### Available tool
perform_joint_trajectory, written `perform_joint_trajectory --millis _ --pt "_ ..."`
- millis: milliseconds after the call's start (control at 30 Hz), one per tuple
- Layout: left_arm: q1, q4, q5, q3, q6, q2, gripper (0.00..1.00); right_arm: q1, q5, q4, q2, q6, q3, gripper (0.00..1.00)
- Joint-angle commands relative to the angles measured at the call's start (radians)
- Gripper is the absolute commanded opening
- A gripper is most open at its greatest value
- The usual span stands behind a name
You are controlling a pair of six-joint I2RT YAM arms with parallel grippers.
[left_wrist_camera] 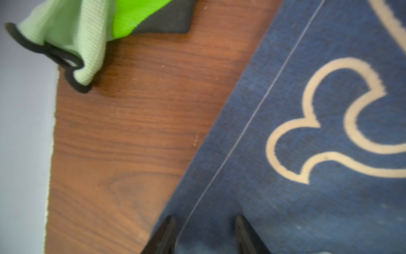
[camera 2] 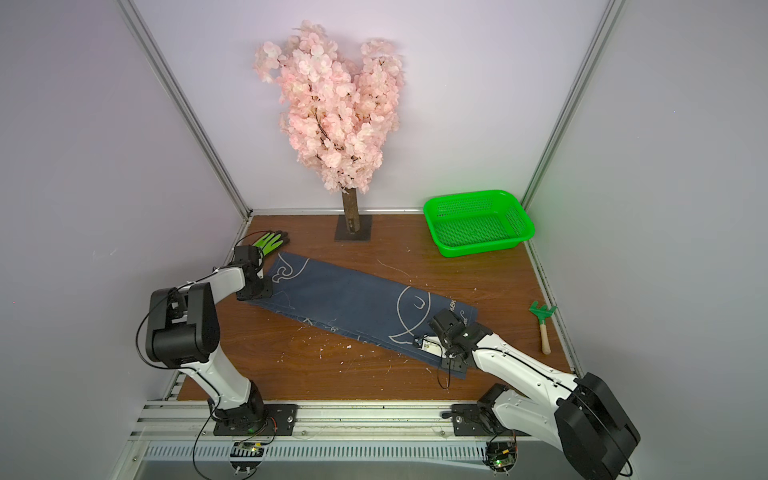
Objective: Roll up the pillowcase
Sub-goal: Fold the pillowcase, then adjust the pillowcase at the center of the board.
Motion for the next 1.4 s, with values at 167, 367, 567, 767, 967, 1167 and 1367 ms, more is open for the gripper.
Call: perform_joint_trajectory --millis 167,367,567,767,967,1167,1367 --pt "0.013 -0.089 -0.009 0.12 0.027 -0.024 0.51 -0.074 -0.033 0.118 -0.075 0.233 0.172 0.59" --pt "-0.057 -0.086 0.151 0.157 0.042 -0.048 0.52 -0.092 0.087 0.273 -0.003 0.441 0.245 0.64" --pt "-0.109 -0.079 0.224 0.144 0.059 -0.012 0.53 -0.186 -0.104 0.425 0.051 1.045 0.212 0.63" --pt "-0.117 -0.062 0.23 0.094 0.06 0.008 0.55 -0.186 0.015 0.306 0.121 1.418 0.167 0.61" --pt "-0.147 -0.058 0.159 0.026 0.042 0.013 0.55 -0.187 -0.004 0.267 0.233 1.529 0.162 0.6" --pt "-0.164 -0.074 0.103 -0.037 0.019 -0.014 0.56 -0.193 0.019 0.272 0.329 1.548 0.171 0.61" --pt "-0.18 -0.127 0.055 -0.092 -0.037 -0.06 0.55 -0.193 -0.001 0.338 0.46 1.46 0.216 0.61"
